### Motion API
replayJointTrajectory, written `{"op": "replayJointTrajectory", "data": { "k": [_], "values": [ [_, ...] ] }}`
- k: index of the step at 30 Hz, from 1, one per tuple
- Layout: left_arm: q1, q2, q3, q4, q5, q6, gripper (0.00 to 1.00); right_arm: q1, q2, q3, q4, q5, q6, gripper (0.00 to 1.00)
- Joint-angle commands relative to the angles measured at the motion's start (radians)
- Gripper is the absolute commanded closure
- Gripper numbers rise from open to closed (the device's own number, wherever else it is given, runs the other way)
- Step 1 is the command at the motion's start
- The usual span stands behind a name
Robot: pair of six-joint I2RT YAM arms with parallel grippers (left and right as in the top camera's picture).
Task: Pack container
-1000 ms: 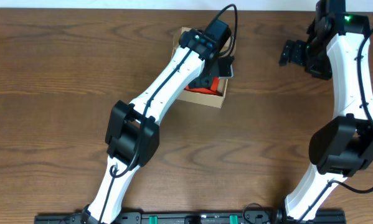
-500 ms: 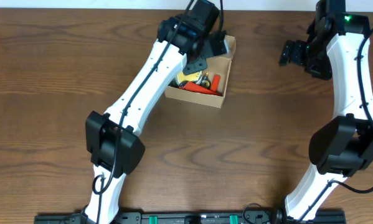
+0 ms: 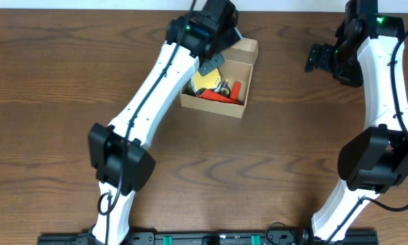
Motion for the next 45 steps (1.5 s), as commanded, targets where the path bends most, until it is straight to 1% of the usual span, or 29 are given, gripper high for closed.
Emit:
{"op": "replayJointTrajectory", "data": {
  "k": [1, 3, 4, 5, 8, 9, 11, 12, 14, 15, 18, 22, 23, 26, 31, 34, 41, 45],
  "values": [
    [0.048, -0.136, 0.014, -0.005, -0.06, -0.186, 0.89, 0.029, 0.001, -0.005, 0.005, -0.134, -0.032, 0.09],
    [0.082, -0.174, 0.014, -0.029, -0.06, -0.264, 0.89, 0.045, 0.001, -0.005, 0.005, -0.175, -0.031, 0.23],
    [0.105, -0.192, 0.014, -0.053, -0.06, -0.304, 0.9, 0.058, 0.001, -0.005, 0.006, -0.189, -0.031, 0.35],
    [0.132, -0.206, 0.014, -0.081, -0.06, -0.339, 0.91, 0.069, 0.001, -0.005, 0.006, -0.191, -0.031, 0.42],
    [0.202, -0.226, 0.014, -0.168, -0.044, -0.404, 0.94, 0.111, 0.001, -0.005, 0.004, -0.191, -0.031, 0.67],
    [0.226, -0.232, 0.014, -0.202, -0.023, -0.421, 0.94, 0.128, 0.001, -0.005, 0.004, -0.19, -0.031, 0.74],
    [0.263, -0.247, 0.014, -0.24, 0.037, -0.443, 0.93, 0.159, 0.001, -0.005, 0.005, -0.19, -0.027, 0.94],
    [0.278, -0.256, 0.014, -0.255, 0.079, -0.452, 0.92, 0.176, 0.001, -0.005, 0.005, -0.191, -0.028, 0.99],
    [0.297, -0.271, 0.014, -0.29, 0.133, -0.457, 0.88, 0.205, 0.001, -0.005, 0.002, -0.19, -0.028, 0.99],
    [0.304, -0.278, 0.014, -0.313, 0.148, -0.457, 0.94, 0.224, 0.001, -0.005, 0.001, -0.19, -0.028, 0.99],
    [0.314, -0.278, 0.013, -0.345, 0.161, -0.461, 0.94, 0.27, 0.001, -0.005, 0.0, -0.19, -0.028, 0.99],
    [0.325, -0.231, 0.012, -0.328, 0.167, -0.48, 0.94, 0.33, 0.001, -0.005, 0.011, -0.176, -0.028, 0.99],
    [0.333, -0.209, 0.012, -0.326, 0.191, -0.478, 0.94, 0.341, 0.001, -0.005, 0.015, -0.17, -0.029, 0.99],
    [0.373, -0.132, 0.012, -0.335, 0.32, -0.449, 0.95, 0.361, 0.001, -0.005, 0.019, -0.163, -0.028, 0.99],
    [0.457, 0.002, 0.012, -0.359, 0.603, -0.387, 0.94, 0.368, 0.001, -0.005, 0.02, -0.14, -0.028, 0.99],
    [0.491, 0.066, 0.012, -0.351, 0.723, -0.368, 0.94, 0.363, 0.0, -0.003, 0.034, -0.099, -0.028, 0.99],
    [0.483, 0.18, 0.012, -0.352, 0.819, -0.359, 0.94, 0.347, -0.003, 0.014, 0.083, -0.092, -0.028, 0.99],
    [0.447, 0.233, 0.012, -0.374, 0.822, -0.364, 0.94, 0.327, -0.003, 0.05, 0.105, -0.092, -0.027, 0.99]
  ]
}}
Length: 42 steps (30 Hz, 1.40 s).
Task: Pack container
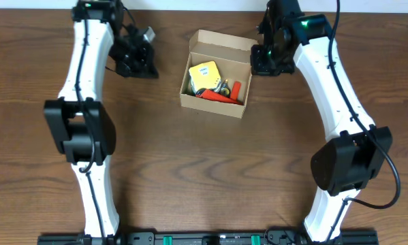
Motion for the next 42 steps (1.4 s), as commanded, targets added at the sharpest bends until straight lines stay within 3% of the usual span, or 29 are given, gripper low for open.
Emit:
{"op": "replayJointTrajectory", "data": {
  "k": [1, 6, 27, 31, 42],
  "values": [
    [-0.037, 0.056, 0.005, -0.024, 0.049, 0.017, 0.94, -0.024, -0.003, 0.051, 0.008, 0.014, 0.002, 0.99],
    [-0.063, 0.099, 0.005, -0.052, -0.069, -0.003, 0.95, -0.048, -0.003, 0.084, 0.003, 0.014, 0.006, 0.99],
    [-0.175, 0.109, 0.003, 0.018, -0.072, -0.108, 0.94, -0.065, -0.003, 0.086, -0.006, 0.014, 0.006, 0.99],
    [-0.175, 0.109, 0.003, 0.018, -0.07, -0.159, 0.94, -0.065, -0.003, 0.086, -0.009, 0.019, 0.006, 0.99],
    [-0.109, 0.109, 0.003, 0.033, -0.145, -0.159, 0.94, -0.085, -0.003, 0.086, -0.036, 0.047, 0.043, 0.99]
  ]
}}
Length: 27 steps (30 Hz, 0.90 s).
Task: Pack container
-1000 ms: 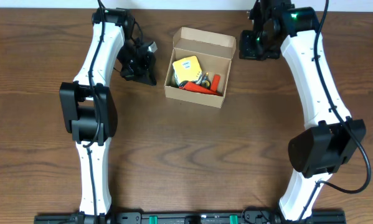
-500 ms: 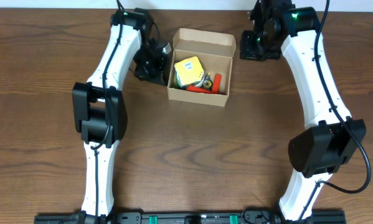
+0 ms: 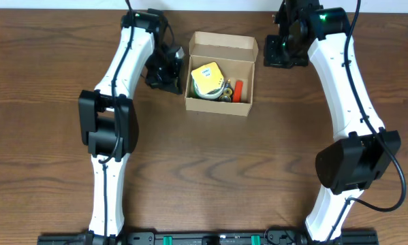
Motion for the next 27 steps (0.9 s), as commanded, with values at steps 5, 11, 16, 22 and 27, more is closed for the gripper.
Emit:
{"op": "replayJointTrajectory", "data": {
  "k": [5, 11, 16, 22, 27],
  "values": [
    [0.111, 0.011, 0.003, 0.075, 0.004, -0.013, 0.94, -0.045, -0.002, 0.019, 0.007, 0.016, 0.085, 0.99],
    [0.15, 0.011, 0.003, 0.13, 0.089, -0.004, 0.94, -0.069, 0.013, 0.019, 0.034, 0.0, 0.113, 0.99],
    [0.154, 0.011, 0.003, 0.14, 0.214, 0.029, 0.94, -0.09, 0.076, 0.019, 0.043, -0.095, 0.124, 0.99],
    [0.149, 0.011, 0.003, 0.146, 0.291, 0.044, 0.94, -0.132, 0.186, 0.019, 0.077, -0.291, 0.124, 0.99],
    [0.149, 0.011, 0.003, 0.15, 0.3, 0.043, 0.94, -0.154, 0.248, 0.019, 0.093, -0.34, 0.124, 0.99]
  ]
}}
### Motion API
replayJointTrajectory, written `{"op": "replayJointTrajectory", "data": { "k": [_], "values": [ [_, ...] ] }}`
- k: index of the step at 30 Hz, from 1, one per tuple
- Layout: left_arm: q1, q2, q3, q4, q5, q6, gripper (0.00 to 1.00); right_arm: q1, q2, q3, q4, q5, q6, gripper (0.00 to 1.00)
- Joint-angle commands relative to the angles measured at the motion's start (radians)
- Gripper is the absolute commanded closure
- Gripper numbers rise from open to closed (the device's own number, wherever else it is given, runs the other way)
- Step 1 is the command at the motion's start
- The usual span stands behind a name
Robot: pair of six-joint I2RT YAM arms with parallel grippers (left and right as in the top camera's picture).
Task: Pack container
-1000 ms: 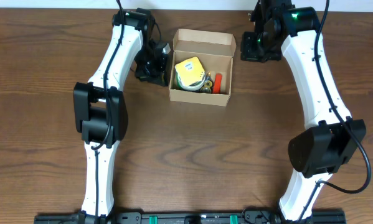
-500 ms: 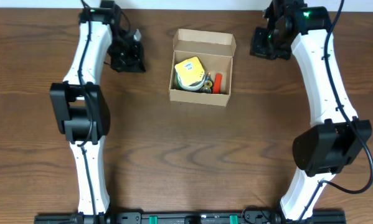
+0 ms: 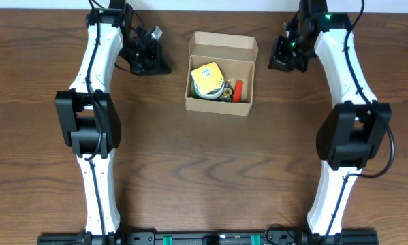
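An open cardboard box (image 3: 221, 105) stands at the back middle of the table, its back flap folded out. Inside lie a yellow packet (image 3: 206, 76), a red piece (image 3: 238, 90) and a small metallic item (image 3: 225, 92). My left gripper (image 3: 153, 62) hovers left of the box, apart from its wall. Just off the box's right upper corner sits my right gripper (image 3: 280, 60), also apart from it. Nothing shows in either gripper, and their dark fingers are too small to read from overhead.
The brown wooden table (image 3: 204, 170) spreads out in front of the box. Both white arms run down the left and right sides to their bases at the front edge.
My left gripper was against the box's left wall and now sits farther left, clear of it. The right gripper has shifted slightly to the right. The box and its contents have not moved.
First my left arm reached over the skewed box while the right gripper stayed far right. Then the left gripper was away to the left and the right gripper was at the box's right corner. Later the box stood square with the left gripper at its wall. Now both are clear.
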Motion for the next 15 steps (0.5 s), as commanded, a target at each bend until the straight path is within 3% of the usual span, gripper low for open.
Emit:
{"op": "replayJointTrajectory", "data": {
  "k": [1, 15],
  "values": [
    [0.001, 0.011, 0.003, -0.012, 0.03, 0.022, 0.94, -0.014, 0.023, 0.012, 0.002, -0.079, 0.014, 0.99],
    [-0.096, 0.011, -0.003, -0.14, -0.145, 0.041, 0.94, -0.013, 0.027, 0.012, 0.067, -0.079, 0.014, 0.99]
  ]
}}
